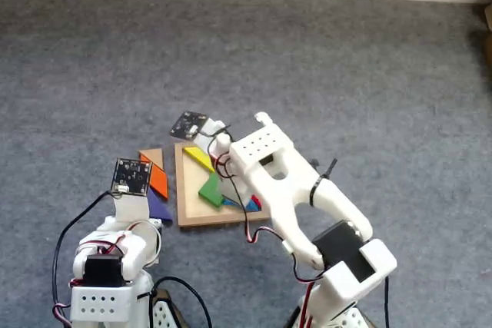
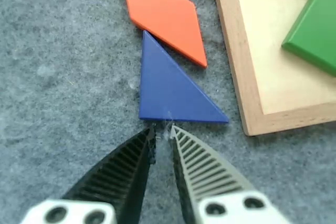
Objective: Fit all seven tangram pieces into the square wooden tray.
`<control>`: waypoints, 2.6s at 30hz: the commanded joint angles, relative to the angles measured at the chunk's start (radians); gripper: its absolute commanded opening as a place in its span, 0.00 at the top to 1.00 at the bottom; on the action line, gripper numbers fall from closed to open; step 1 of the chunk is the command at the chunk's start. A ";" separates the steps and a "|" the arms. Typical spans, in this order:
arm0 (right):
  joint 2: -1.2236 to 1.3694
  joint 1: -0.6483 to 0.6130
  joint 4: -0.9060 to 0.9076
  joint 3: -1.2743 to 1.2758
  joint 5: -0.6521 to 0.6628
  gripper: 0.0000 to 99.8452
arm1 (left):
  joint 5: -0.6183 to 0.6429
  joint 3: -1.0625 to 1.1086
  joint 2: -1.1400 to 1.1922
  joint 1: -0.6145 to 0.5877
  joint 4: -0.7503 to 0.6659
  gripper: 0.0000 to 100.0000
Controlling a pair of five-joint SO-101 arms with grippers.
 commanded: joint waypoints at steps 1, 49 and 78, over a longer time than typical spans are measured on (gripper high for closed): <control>-0.015 0.027 -0.010 -0.056 -0.006 0.88 | 0.005 0.021 -0.047 0.001 0.003 0.93; -0.294 0.028 -0.384 0.394 -0.012 0.88 | 0.005 0.021 -0.047 0.001 0.003 0.93; -0.848 0.229 -0.200 0.664 -0.084 0.96 | 0.005 0.021 -0.047 0.001 0.003 0.93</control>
